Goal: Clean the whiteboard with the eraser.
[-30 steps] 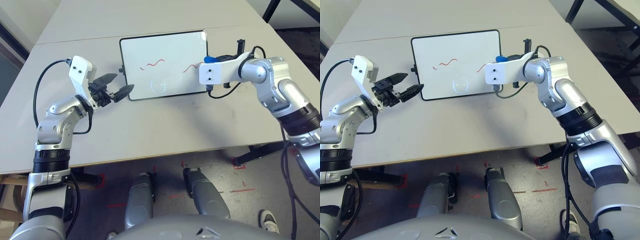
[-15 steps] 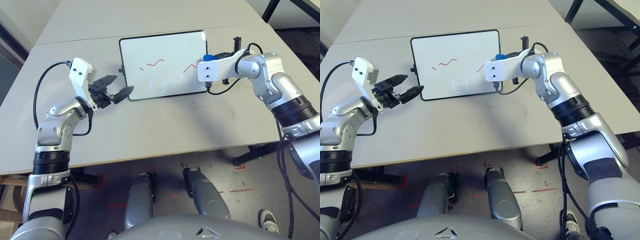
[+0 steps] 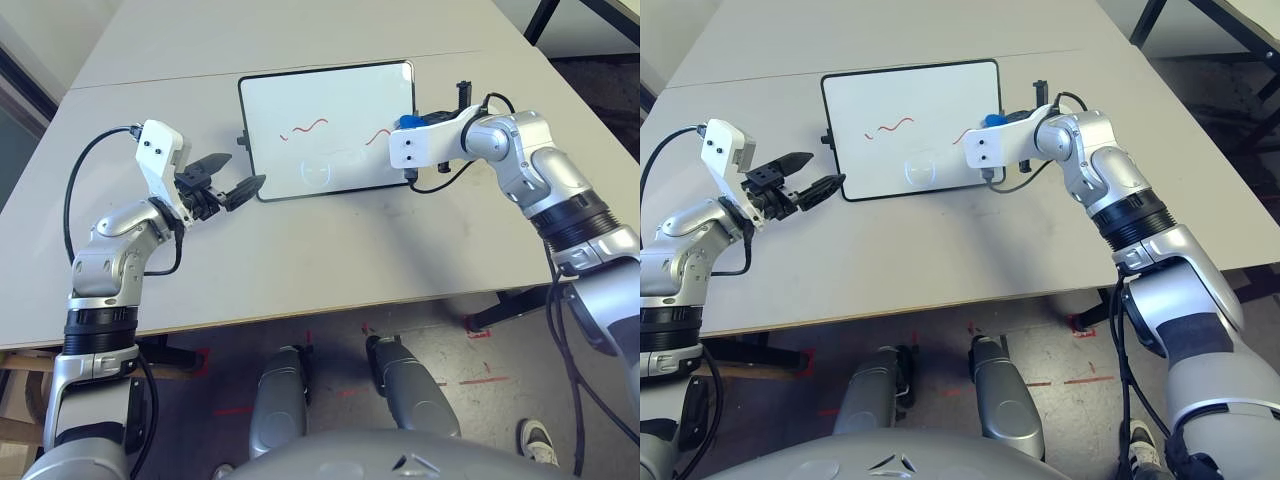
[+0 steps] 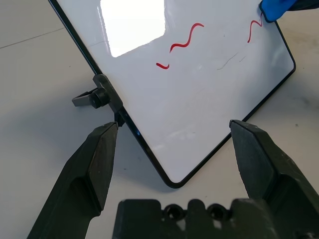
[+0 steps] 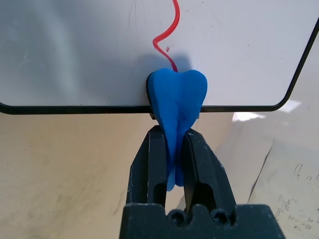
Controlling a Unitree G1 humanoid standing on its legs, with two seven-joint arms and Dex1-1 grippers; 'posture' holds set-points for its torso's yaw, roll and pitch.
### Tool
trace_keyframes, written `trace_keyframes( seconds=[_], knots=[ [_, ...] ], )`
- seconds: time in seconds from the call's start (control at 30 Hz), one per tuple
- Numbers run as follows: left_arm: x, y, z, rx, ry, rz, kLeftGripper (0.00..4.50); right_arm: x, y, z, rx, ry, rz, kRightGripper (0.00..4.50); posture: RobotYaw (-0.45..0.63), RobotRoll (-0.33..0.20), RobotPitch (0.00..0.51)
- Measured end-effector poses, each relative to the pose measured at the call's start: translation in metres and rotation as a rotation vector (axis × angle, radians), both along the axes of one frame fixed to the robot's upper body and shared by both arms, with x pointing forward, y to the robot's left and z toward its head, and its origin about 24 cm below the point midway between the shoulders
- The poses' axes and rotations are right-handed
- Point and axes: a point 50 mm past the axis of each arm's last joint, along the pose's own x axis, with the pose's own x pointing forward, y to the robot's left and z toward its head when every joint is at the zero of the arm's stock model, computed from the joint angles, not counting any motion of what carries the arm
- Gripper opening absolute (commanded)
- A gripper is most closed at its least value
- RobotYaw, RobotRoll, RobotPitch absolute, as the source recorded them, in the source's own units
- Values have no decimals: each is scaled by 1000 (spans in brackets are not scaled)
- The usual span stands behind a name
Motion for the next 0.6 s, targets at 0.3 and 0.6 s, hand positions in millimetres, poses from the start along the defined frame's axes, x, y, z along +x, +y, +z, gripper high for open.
trace_keyframes(
  seconds=[0.3,0.6],
  knots=[
    [0,0,0,0,3,2,4500,0,13,-4,13,7,29,249,-106,0,172],
    [-1,0,0,0,5,9,4500,-1,24,-7,23,15,58,239,-103,0,171]
  ],
)
